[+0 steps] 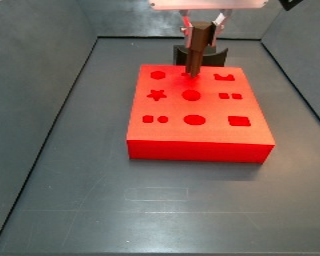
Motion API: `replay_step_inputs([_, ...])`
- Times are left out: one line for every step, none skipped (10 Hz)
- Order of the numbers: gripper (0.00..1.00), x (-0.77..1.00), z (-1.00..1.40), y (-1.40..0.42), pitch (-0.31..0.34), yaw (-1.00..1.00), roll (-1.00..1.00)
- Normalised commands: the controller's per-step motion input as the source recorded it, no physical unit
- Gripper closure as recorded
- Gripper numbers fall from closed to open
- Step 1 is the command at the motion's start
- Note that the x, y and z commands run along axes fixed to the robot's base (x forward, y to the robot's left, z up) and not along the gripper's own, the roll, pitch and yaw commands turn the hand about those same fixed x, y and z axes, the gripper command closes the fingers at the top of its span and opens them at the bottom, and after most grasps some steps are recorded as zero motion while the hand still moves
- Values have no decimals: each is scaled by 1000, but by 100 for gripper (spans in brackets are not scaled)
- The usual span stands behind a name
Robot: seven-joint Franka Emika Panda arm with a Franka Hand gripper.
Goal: Insert the 3 prong object.
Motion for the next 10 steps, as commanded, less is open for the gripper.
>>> replay_step_inputs([100,-137,-91,0,0,-126,137])
replay_step_inputs([100,0,-111,-37,0,-31,103])
replay_step_inputs([100,183,-257,0,0,26,186])
replay_step_inputs([100,0,-271,-103,0,0,173])
replay_step_inputs([100,34,-274,-97,0,11,191])
replay_step_inputs([100,0,-340,-40,0,29,239])
replay_step_inputs([100,0,-354,-17,0,17,207])
replay_step_inputs([100,-9,-494,-29,109,0,173])
replay_step_inputs([100,0,-706,0,123,0,94])
replay_step_inputs([100,0,-843,0,130,0,6])
